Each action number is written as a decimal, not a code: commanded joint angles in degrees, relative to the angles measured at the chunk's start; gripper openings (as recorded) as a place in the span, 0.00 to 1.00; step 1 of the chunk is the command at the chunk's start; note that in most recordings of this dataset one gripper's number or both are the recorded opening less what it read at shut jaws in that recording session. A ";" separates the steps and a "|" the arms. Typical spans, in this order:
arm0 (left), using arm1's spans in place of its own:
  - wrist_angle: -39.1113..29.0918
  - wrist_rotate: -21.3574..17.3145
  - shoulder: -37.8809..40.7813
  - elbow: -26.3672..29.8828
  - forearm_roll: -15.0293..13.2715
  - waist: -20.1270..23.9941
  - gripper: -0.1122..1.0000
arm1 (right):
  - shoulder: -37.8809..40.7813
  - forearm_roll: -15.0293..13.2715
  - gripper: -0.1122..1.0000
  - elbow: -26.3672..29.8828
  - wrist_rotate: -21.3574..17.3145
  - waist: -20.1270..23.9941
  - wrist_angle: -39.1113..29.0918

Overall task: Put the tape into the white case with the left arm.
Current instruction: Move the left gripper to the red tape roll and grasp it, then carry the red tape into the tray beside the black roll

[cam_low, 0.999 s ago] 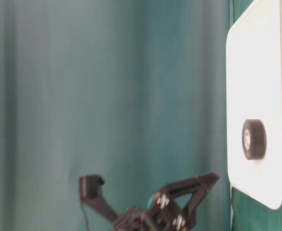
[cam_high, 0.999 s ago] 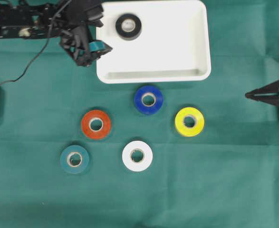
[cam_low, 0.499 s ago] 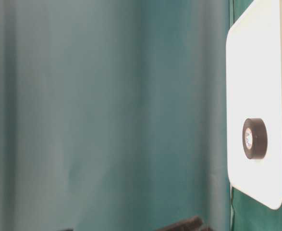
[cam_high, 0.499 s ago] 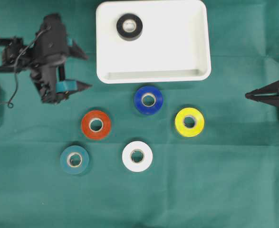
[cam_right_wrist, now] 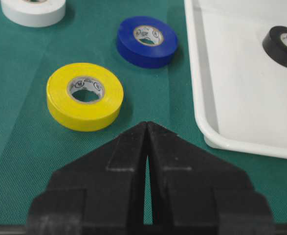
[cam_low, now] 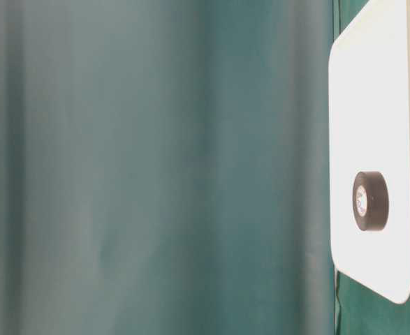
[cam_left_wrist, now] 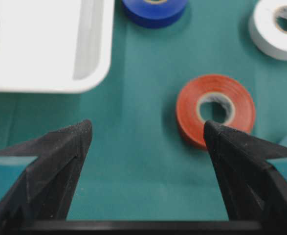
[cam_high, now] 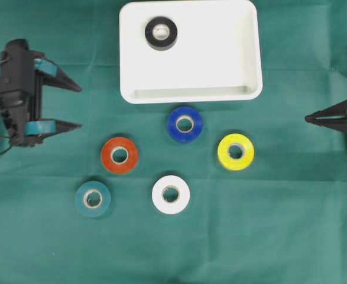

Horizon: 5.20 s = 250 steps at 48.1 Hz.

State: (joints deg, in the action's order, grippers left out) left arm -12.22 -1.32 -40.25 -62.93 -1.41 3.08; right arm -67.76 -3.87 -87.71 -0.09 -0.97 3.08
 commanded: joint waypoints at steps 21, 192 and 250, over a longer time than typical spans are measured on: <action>-0.35 -0.35 -8.17 -4.48 0.00 -2.20 0.95 | 0.35 -0.09 0.02 0.62 -0.09 0.00 0.44; -5.10 -0.35 28.39 20.21 0.00 -8.44 0.33 | 0.35 -0.35 0.02 0.53 -0.09 -0.09 0.35; -1.93 -4.04 42.80 31.90 0.09 17.49 0.33 | 0.35 -0.35 0.02 0.62 -0.09 -0.09 0.35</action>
State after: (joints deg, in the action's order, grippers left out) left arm -14.68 -4.39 2.55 -33.13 -1.41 19.95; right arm -67.85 -4.22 -87.71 -0.09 -0.97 3.08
